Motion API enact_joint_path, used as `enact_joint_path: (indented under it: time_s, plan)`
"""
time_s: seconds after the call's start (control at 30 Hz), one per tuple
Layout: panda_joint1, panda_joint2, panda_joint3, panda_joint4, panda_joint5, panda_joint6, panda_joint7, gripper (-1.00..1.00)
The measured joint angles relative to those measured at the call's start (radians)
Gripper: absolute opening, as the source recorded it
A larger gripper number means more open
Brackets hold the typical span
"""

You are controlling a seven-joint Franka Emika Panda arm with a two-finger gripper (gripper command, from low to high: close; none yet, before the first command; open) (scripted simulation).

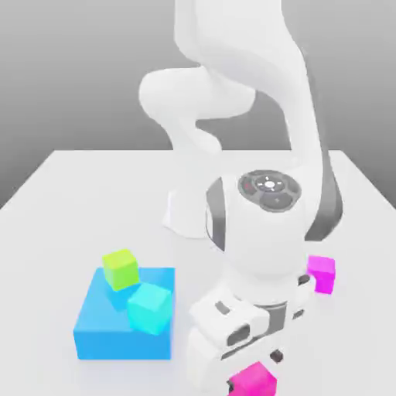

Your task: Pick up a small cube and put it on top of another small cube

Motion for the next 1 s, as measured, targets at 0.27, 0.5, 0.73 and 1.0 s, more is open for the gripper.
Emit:
enact_joint_path:
  time_s: [0.27, 0.5, 0.73, 1.0]
  plan:
    - [0.002, -0.046, -0.002, -0.009, -0.005, -0.038, 0.003, -1.0]
    - [-0.036, -0.291, -0.067, -0.12, 0.028, -0.175, 0.12, -1.0]
    - [-0.182, -0.544, -0.132, -0.283, -0.009, -0.264, 0.399, -1.0]
    - [-0.396, -0.836, -0.136, -0.469, -0.101, -0.366, 0.755, -1.0]
